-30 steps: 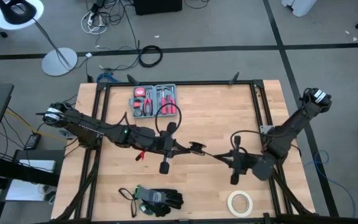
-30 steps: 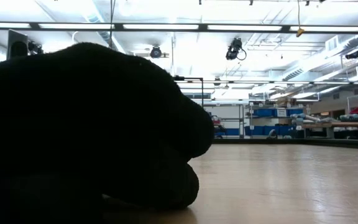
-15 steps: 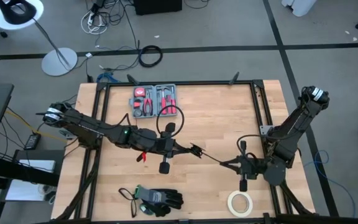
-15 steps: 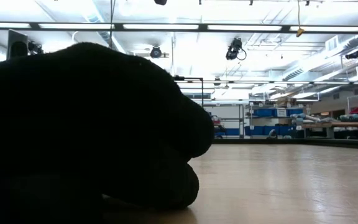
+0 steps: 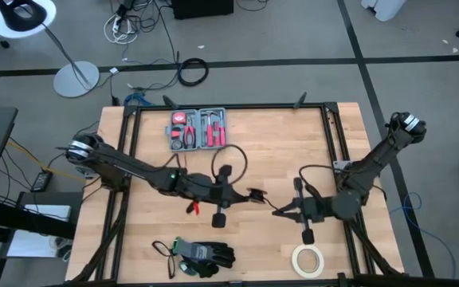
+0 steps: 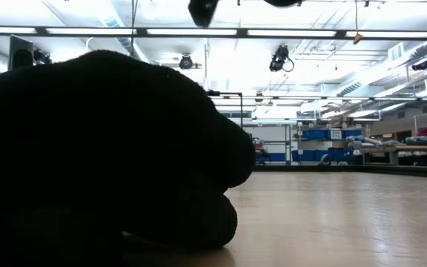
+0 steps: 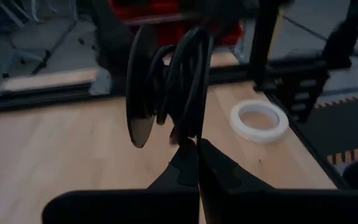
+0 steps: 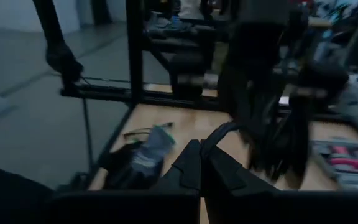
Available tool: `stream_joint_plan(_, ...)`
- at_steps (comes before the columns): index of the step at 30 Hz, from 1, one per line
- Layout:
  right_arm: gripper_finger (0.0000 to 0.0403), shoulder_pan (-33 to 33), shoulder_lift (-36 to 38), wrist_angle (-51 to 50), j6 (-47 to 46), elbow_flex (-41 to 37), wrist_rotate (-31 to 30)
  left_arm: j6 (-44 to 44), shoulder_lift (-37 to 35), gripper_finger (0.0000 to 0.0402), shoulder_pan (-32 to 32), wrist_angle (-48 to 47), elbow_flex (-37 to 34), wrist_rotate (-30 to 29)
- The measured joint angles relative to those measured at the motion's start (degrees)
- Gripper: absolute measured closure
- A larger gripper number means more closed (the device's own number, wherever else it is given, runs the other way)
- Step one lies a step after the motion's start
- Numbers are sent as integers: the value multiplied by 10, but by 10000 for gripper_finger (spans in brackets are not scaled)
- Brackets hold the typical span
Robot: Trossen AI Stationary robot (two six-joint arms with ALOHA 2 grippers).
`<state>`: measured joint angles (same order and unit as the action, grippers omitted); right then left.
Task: Coil cords
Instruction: Coil the black wire cable into the black spool
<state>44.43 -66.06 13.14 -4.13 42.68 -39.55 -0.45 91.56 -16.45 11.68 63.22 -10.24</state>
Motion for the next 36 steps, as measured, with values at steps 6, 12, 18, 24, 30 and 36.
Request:
stream_joint_plan(6, 402, -54, 1, -38, -51, 33, 114, 14, 40, 402, 1, 46, 0, 21)
stream_joint_plan(12, 401, -118, 1, -120, -113, 90, 214, 15, 45, 402, 10, 66, 0, 61)
stream_joint_plan(18, 401, -158, -11, -115, -128, 97, 244, -1, 50, 402, 11, 71, 0, 62)
stream_joint_plan(24, 383, -185, -49, -92, -129, 97, 272, 4, 53, 402, 6, 68, 0, 59)
stream_joint_plan(30, 367, -220, -60, -59, -140, 97, 361, 32, 53, 402, -2, 66, -1, 59)
stream_joint_plan(36, 357, -229, -59, -54, -138, 97, 409, 47, 53, 402, -5, 66, -1, 59)
